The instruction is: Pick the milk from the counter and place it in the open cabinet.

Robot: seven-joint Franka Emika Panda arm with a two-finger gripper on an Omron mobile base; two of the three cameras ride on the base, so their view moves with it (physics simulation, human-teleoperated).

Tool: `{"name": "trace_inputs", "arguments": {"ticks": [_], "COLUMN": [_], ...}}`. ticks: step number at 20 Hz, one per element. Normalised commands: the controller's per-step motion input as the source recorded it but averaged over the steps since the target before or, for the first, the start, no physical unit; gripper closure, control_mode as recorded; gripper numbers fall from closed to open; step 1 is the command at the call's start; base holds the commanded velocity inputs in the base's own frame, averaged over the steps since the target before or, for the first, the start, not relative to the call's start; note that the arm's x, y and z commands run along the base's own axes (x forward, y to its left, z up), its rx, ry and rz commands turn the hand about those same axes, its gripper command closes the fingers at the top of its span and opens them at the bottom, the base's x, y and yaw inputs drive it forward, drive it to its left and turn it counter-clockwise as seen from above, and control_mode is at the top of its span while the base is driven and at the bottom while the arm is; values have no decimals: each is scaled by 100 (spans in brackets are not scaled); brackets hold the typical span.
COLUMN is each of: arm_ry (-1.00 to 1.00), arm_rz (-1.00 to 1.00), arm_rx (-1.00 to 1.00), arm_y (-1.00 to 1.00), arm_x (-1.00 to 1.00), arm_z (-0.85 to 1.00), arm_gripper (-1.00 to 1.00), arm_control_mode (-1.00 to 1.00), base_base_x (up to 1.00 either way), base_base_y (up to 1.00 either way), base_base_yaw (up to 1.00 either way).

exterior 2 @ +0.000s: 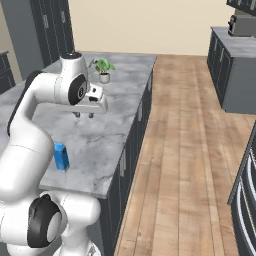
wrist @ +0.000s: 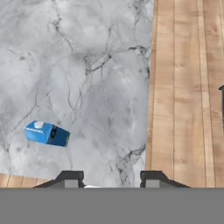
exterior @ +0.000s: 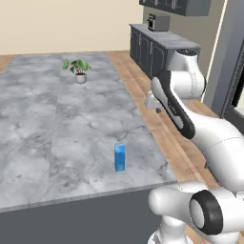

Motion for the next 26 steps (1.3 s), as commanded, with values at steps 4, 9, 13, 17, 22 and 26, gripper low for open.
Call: {"name": "trace_inputs", "arguments": {"ticks": [4, 9, 13, 17, 22, 26], "arm_ry": [0, -22, -49, -34, -15, -14], "arm_rz": [0, 9, 33, 38, 38, 40], "arm_rx": [0, 0, 10, 18, 16, 16], "arm_y": [0, 11, 16, 4, 9, 14], "arm_x": [0, -21, -40, -25, -5, -2], "arm_z": [0, 0, 0, 0, 0, -2], "arm_gripper": [-100, -100, -100, -100, -100, -100], "arm_control_mode": [-100, -100, -100, -100, -100, -100], "base_base_x": [0, 0, 0, 0, 0, 0], "base_base_y": [0, 0, 0, 0, 0, 0], "base_base_yaw": [0, 0, 0, 0, 0, 0]}}
